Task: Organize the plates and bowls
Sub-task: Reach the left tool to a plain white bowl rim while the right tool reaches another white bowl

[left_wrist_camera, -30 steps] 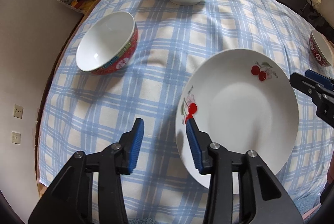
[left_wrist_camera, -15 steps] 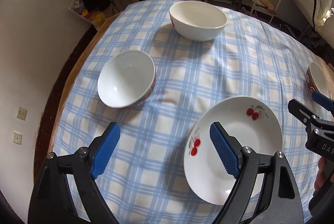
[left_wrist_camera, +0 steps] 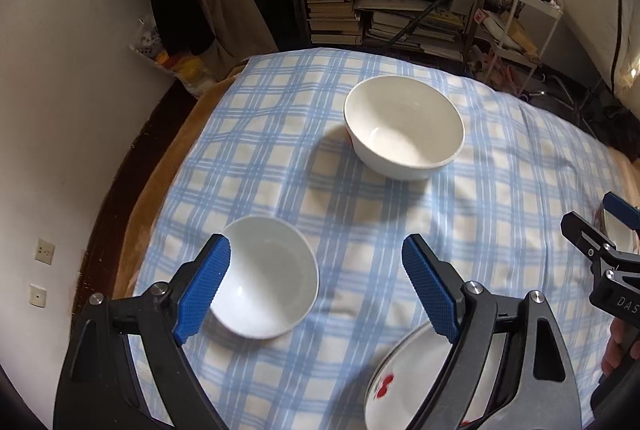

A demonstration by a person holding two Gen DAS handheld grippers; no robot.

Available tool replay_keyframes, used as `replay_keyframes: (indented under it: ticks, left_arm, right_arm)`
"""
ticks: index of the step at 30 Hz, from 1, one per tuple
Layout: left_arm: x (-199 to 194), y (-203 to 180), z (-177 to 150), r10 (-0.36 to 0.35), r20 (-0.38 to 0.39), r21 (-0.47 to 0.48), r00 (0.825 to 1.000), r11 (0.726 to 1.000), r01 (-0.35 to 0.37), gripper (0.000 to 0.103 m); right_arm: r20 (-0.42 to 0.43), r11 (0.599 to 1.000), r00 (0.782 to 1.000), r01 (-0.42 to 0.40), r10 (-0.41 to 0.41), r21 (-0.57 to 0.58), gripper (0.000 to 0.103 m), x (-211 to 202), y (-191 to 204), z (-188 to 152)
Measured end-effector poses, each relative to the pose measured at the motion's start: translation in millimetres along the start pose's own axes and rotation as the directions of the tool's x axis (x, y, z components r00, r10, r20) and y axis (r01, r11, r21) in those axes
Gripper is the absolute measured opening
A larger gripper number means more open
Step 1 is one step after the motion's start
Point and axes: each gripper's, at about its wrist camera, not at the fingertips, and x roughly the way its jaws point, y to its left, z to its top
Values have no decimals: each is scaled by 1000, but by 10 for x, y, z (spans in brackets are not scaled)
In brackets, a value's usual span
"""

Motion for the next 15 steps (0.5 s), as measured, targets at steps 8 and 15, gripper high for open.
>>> replay_keyframes:
  ticks: [8, 15]
  left_arm:
    - [473, 83, 436, -20, -6, -50, 1000, 999, 19, 87]
    - [817, -11, 708, -3, -4, -4, 1000, 1000, 3, 87]
  right_arm:
    - [26, 1000, 1000, -4, 5, -23, 103, 319, 43, 433]
    - [-17, 998, 998, -66, 66, 22, 103, 728, 28, 660]
